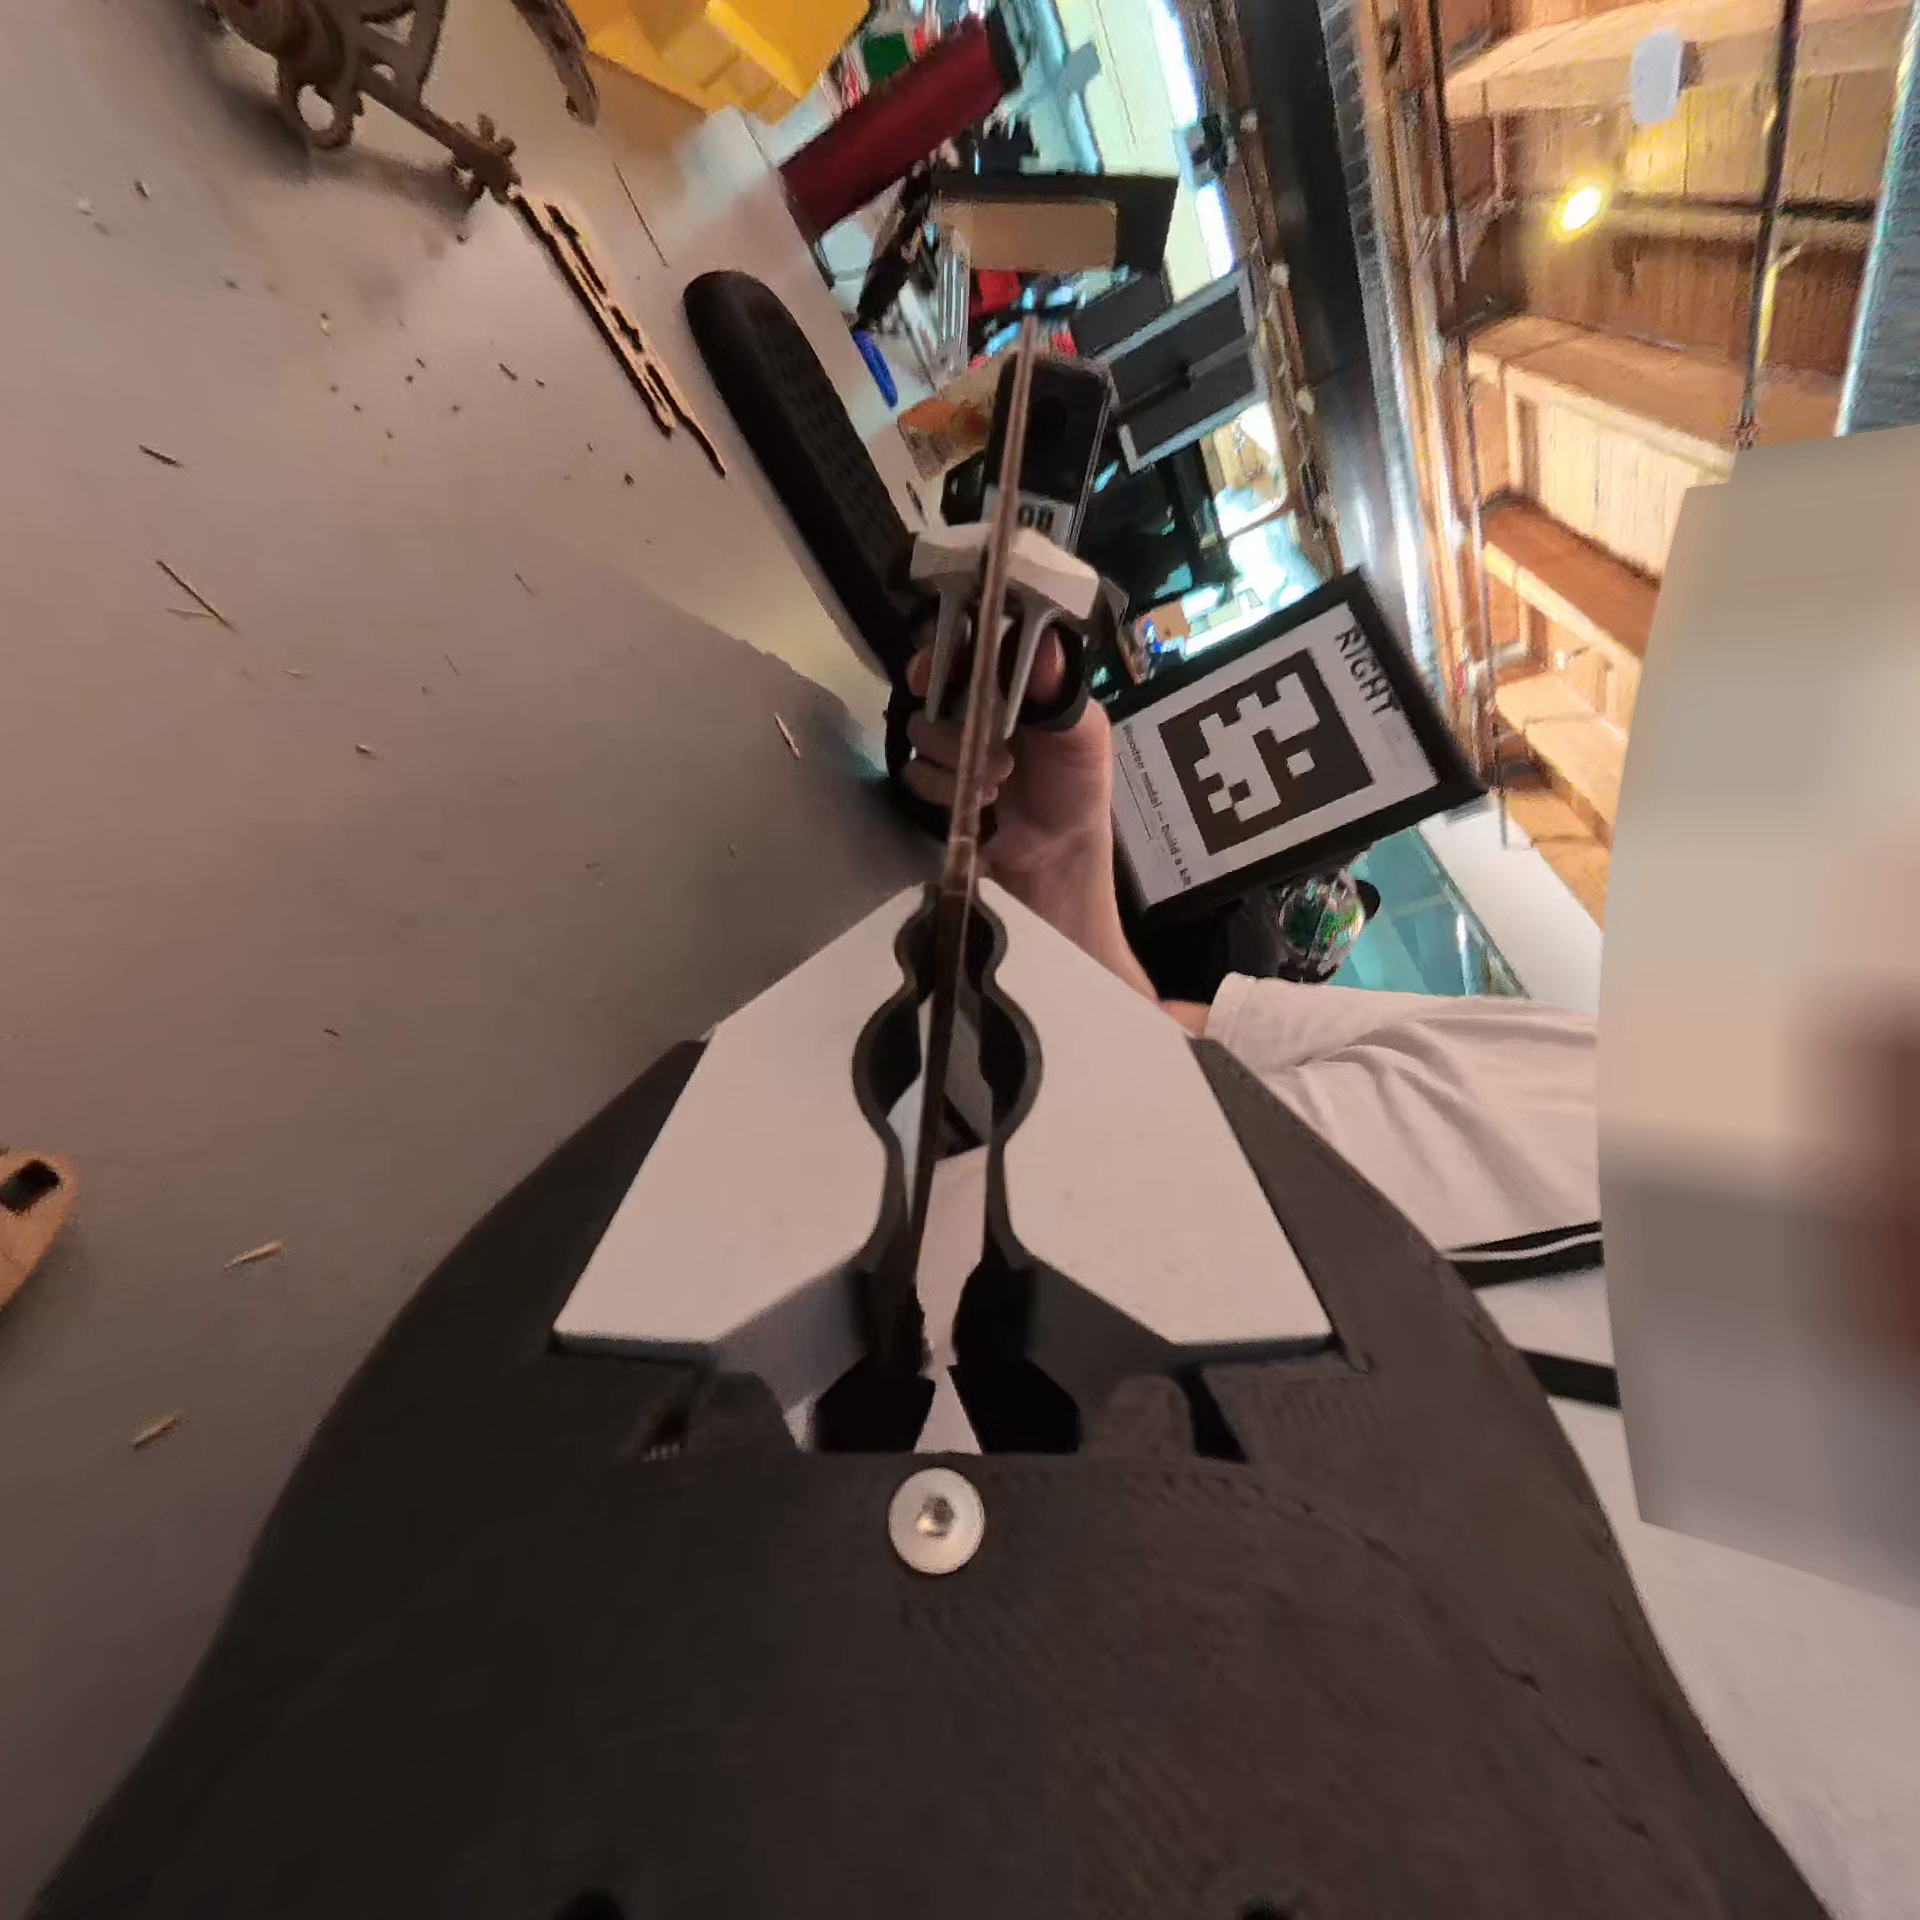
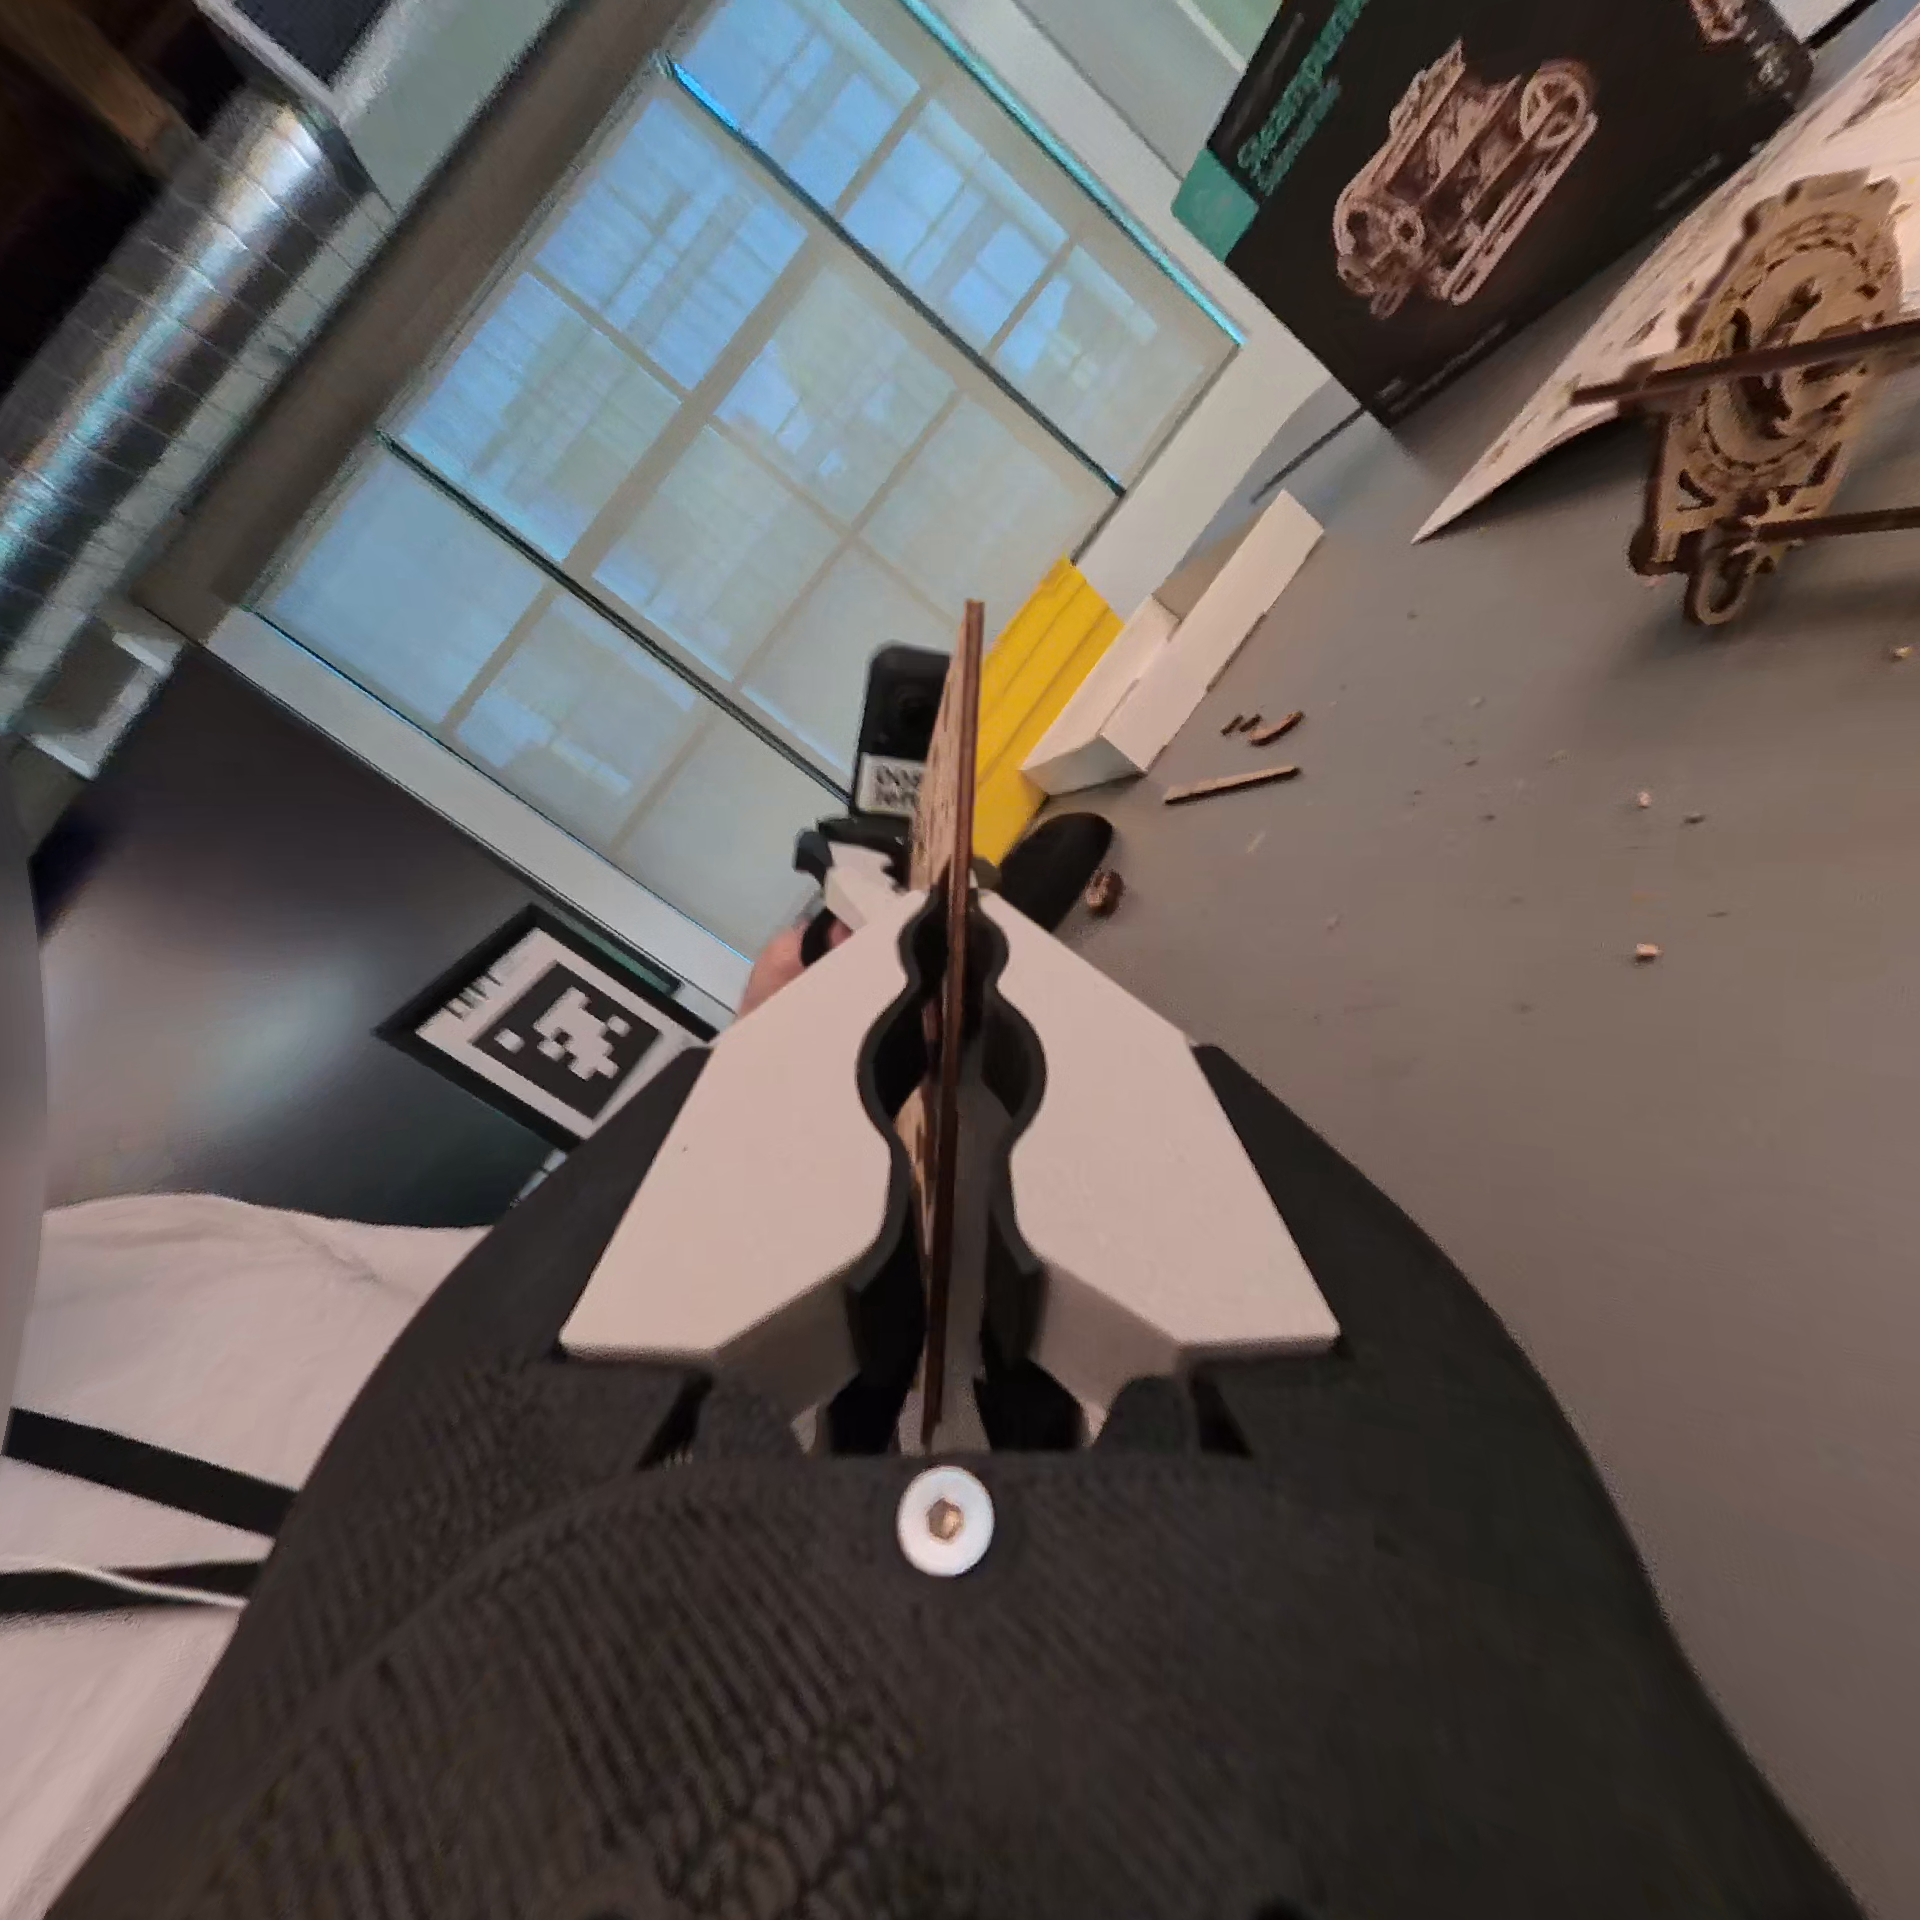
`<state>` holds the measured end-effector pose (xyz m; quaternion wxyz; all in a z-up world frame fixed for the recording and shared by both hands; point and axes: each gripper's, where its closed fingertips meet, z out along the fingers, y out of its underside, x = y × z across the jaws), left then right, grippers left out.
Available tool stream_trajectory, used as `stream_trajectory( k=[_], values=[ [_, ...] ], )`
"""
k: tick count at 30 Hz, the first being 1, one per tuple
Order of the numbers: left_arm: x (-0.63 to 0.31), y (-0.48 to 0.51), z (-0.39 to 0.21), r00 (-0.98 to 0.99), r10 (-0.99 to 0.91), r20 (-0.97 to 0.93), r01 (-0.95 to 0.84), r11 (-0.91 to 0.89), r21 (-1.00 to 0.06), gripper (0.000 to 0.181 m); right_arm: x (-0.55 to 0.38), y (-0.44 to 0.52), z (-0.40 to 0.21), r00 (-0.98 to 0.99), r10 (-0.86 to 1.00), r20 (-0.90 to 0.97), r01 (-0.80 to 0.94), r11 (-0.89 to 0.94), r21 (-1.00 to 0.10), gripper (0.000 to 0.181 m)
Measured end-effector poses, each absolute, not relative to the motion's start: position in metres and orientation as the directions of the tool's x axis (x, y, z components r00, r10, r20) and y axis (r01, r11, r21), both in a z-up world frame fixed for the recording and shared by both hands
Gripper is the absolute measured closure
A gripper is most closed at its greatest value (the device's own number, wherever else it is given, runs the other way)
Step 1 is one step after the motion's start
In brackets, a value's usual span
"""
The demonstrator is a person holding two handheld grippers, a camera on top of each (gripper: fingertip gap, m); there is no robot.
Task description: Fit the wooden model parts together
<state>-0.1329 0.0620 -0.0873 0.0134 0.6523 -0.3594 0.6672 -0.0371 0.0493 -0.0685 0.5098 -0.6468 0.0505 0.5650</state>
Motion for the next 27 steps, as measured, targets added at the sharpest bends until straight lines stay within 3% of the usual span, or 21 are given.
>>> stream_trajectory(
  k=[5,9,12,16,22,27],
  values=[
    [-0.148,0.069,-0.094,-0.077,-0.585,0.807,-0.622,-0.605,-0.497,0.18,-0.011,0.051,-0.063,0.69,0.49,-0.533,-0.406,-0.347,-0.845,0.149],
    [-0.155,0.068,-0.088,-0.095,-0.585,0.806,-0.773,-0.467,-0.43,0.181,-0.025,0.062,-0.026,0.706,0.639,-0.305,-0.102,-0.335,-0.937,0.141],
    [-0.157,0.064,-0.091,-0.089,-0.557,0.826,-0.9,-0.31,-0.306,0.181,-0.057,0.074,-0.038,0.581,0.755,-0.304,0.125,-0.452,-0.883,0.14],
    [-0.152,0.064,-0.095,-0.056,-0.541,0.839,-0.976,-0.145,-0.159,0.181,-0.088,0.077,-0.069,0.405,0.726,-0.556,0.2,-0.664,-0.721,0.161],
    [-0.15,0.07,-0.096,-0.128,-0.565,0.815,-0.992,0.073,-0.106,0.181,-0.095,0.069,-0.085,0.308,0.688,-0.657,0.192,-0.722,-0.665,0.167],
    [-0.145,0.072,-0.098,-0.16,-0.568,0.808,-0.985,0.146,-0.092,0.179,-0.094,0.061,-0.096,0.289,0.668,-0.686,0.227,-0.744,-0.629,0.179]
  ],
)
